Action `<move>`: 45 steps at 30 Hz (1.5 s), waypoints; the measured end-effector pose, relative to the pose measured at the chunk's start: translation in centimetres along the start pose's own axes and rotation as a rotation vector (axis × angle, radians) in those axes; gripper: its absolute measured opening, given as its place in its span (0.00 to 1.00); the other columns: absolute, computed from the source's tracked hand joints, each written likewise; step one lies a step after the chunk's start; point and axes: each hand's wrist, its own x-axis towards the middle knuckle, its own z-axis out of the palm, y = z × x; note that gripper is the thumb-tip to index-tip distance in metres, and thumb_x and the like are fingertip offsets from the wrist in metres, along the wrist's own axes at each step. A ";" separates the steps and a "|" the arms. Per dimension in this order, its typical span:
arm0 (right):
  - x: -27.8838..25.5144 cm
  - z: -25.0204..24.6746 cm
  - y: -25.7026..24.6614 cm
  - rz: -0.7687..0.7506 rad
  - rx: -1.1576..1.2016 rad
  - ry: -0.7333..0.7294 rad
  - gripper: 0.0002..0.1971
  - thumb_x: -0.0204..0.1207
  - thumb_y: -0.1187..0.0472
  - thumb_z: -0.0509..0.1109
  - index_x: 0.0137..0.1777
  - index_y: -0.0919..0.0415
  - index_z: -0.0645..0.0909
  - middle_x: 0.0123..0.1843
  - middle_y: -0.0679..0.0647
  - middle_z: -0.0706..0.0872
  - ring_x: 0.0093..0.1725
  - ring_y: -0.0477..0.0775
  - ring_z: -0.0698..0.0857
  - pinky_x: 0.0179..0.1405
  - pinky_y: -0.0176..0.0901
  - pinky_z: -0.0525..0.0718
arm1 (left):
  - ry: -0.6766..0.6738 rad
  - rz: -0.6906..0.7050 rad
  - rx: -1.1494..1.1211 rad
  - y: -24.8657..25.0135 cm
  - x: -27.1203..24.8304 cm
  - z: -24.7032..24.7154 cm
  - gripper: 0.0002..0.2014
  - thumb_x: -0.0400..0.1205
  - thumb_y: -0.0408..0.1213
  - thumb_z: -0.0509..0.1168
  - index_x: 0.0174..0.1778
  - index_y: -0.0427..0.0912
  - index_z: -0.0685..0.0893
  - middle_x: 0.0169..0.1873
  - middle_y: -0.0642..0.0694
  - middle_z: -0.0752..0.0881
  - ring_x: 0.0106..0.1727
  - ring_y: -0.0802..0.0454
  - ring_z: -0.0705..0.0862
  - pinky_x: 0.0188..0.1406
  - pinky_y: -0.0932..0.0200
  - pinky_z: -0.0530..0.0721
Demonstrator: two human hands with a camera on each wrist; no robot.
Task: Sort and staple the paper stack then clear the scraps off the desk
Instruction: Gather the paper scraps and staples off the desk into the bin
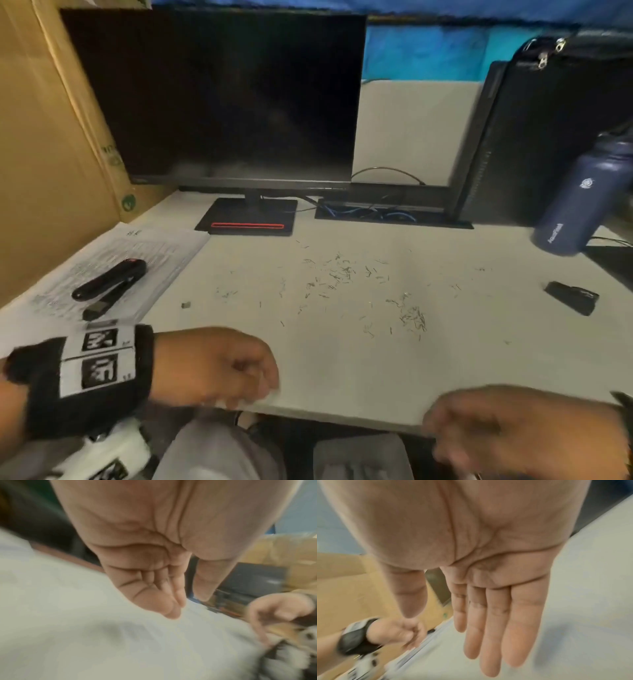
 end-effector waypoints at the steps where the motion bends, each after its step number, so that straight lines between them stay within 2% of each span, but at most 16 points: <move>1: -0.5 -1.6 0.4 0.012 0.097 0.057 0.07 0.80 0.51 0.71 0.55 0.42 0.86 0.48 0.45 0.91 0.49 0.44 0.88 0.50 0.36 0.82 | 0.113 -0.020 0.062 -0.5 0.4 -1.4 0.09 0.78 0.48 0.69 0.54 0.63 0.87 0.43 0.56 0.87 0.39 0.54 0.85 0.35 0.63 0.82; 5: 0.9 -10.1 3.8 0.138 0.048 0.491 0.07 0.81 0.56 0.70 0.56 0.48 0.86 0.52 0.51 0.91 0.49 0.52 0.89 0.50 0.47 0.88 | 0.495 -0.262 0.287 -3.8 3.3 -7.8 0.22 0.83 0.45 0.66 0.75 0.52 0.77 0.57 0.52 0.87 0.46 0.53 0.86 0.47 0.71 0.82; 8: 4.0 -13.8 6.8 0.366 -0.276 0.651 0.18 0.80 0.51 0.69 0.69 0.51 0.80 0.69 0.53 0.83 0.64 0.55 0.82 0.67 0.46 0.79 | 0.424 -0.413 0.364 -4.7 6.3 -8.2 0.37 0.77 0.52 0.68 0.83 0.50 0.65 0.39 0.53 0.88 0.47 0.52 0.90 0.57 0.60 0.87; 12: 6.4 -14.3 6.7 0.618 -0.511 0.563 0.28 0.80 0.51 0.65 0.79 0.58 0.70 0.78 0.57 0.76 0.75 0.58 0.76 0.71 0.43 0.74 | 0.425 -0.347 0.474 -3.7 9.4 -8.0 0.29 0.73 0.52 0.74 0.72 0.54 0.79 0.46 0.54 0.87 0.48 0.53 0.87 0.53 0.64 0.85; 14: 7.5 -14.0 6.1 0.614 -0.535 0.530 0.25 0.78 0.52 0.65 0.75 0.59 0.75 0.74 0.57 0.80 0.71 0.59 0.80 0.69 0.43 0.77 | 0.429 -0.282 0.442 -2.8 10.3 -7.5 0.20 0.75 0.42 0.73 0.64 0.53 0.84 0.39 0.56 0.88 0.41 0.54 0.89 0.45 0.66 0.86; 16: 8.8 -13.8 5.8 0.576 -0.531 0.491 0.24 0.77 0.50 0.66 0.72 0.59 0.78 0.71 0.57 0.82 0.69 0.59 0.81 0.67 0.44 0.78 | 0.426 -0.206 0.487 -2.2 10.9 -7.1 0.14 0.77 0.37 0.70 0.58 0.53 0.86 0.44 0.56 0.87 0.37 0.57 0.85 0.33 0.75 0.79; 19: 10.5 -13.3 5.4 0.520 -0.519 0.458 0.24 0.77 0.48 0.66 0.71 0.56 0.77 0.71 0.54 0.82 0.68 0.58 0.80 0.68 0.47 0.78 | 0.456 -0.111 0.494 -2.6 11.1 -7.3 0.10 0.77 0.35 0.69 0.48 0.56 0.89 0.45 0.59 0.86 0.37 0.62 0.82 0.33 0.77 0.76; 22: 10.8 -13.4 5.2 0.415 -0.470 0.470 0.26 0.80 0.47 0.67 0.76 0.55 0.73 0.75 0.52 0.77 0.72 0.57 0.76 0.73 0.48 0.74 | 0.605 -0.098 0.201 -4.0 10.1 -9.3 0.13 0.74 0.29 0.69 0.40 0.54 0.90 0.42 0.55 0.91 0.40 0.58 0.89 0.47 0.61 0.90; 24: 10.7 -14.5 5.8 0.416 -0.424 0.549 0.31 0.80 0.47 0.67 0.81 0.54 0.68 0.80 0.52 0.72 0.78 0.57 0.71 0.78 0.48 0.68 | 0.651 -0.089 -0.052 -4.8 9.4 -10.4 0.15 0.73 0.25 0.72 0.42 0.52 0.92 0.46 0.50 0.90 0.48 0.52 0.89 0.54 0.55 0.88; 27: 10.9 -16.2 6.9 0.454 -0.414 0.625 0.32 0.79 0.45 0.69 0.81 0.53 0.68 0.81 0.52 0.71 0.79 0.57 0.70 0.78 0.46 0.66 | 0.629 -0.078 -0.371 -5.8 9.1 -10.9 0.19 0.73 0.17 0.69 0.41 0.49 0.93 0.50 0.41 0.87 0.53 0.47 0.85 0.51 0.54 0.85; 31: 11.1 -17.2 7.6 0.487 -0.386 0.662 0.31 0.79 0.44 0.68 0.80 0.52 0.69 0.80 0.53 0.72 0.78 0.57 0.72 0.76 0.46 0.68 | 0.683 -0.191 0.095 -6.0 9.8 -10.8 0.14 0.74 0.27 0.68 0.42 0.53 0.89 0.47 0.50 0.87 0.46 0.52 0.84 0.50 0.61 0.83; 35: 11.2 -18.2 9.2 0.543 -0.361 0.674 0.37 0.77 0.44 0.69 0.83 0.55 0.63 0.83 0.56 0.70 0.80 0.59 0.70 0.76 0.46 0.67 | 0.484 -0.381 0.610 -5.0 8.8 -9.9 0.12 0.75 0.45 0.72 0.54 0.57 0.83 0.51 0.57 0.83 0.50 0.54 0.82 0.50 0.64 0.80; 38: 11.3 -18.5 9.5 0.587 -0.370 0.654 0.36 0.71 0.44 0.71 0.77 0.58 0.71 0.77 0.58 0.76 0.73 0.60 0.76 0.67 0.44 0.72 | 0.386 -0.418 0.555 -5.0 8.3 -9.3 0.15 0.75 0.48 0.70 0.57 0.55 0.82 0.49 0.56 0.83 0.39 0.55 0.88 0.41 0.61 0.88; 40: 11.3 -17.9 8.5 0.564 -0.366 0.610 0.31 0.69 0.42 0.72 0.69 0.57 0.77 0.72 0.58 0.81 0.68 0.59 0.79 0.64 0.44 0.74 | 0.411 -0.354 0.606 -5.0 8.5 -8.9 0.10 0.76 0.46 0.69 0.53 0.55 0.84 0.47 0.57 0.83 0.42 0.57 0.83 0.43 0.63 0.81; 43: 12.1 -16.0 6.8 0.511 -0.395 0.540 0.28 0.77 0.44 0.69 0.74 0.55 0.74 0.74 0.55 0.78 0.71 0.58 0.77 0.70 0.47 0.73 | 0.424 -0.285 0.690 -5.0 9.1 -8.8 0.04 0.78 0.45 0.69 0.47 0.53 0.86 0.44 0.60 0.82 0.48 0.57 0.80 0.46 0.66 0.74; 45: 12.5 -14.6 5.5 0.422 -0.438 0.478 0.23 0.77 0.44 0.68 0.69 0.54 0.77 0.68 0.54 0.82 0.65 0.56 0.80 0.64 0.47 0.78 | 0.384 -0.290 0.712 -5.1 9.1 -9.1 0.01 0.78 0.45 0.68 0.43 0.54 0.84 0.44 0.60 0.82 0.48 0.58 0.80 0.47 0.66 0.74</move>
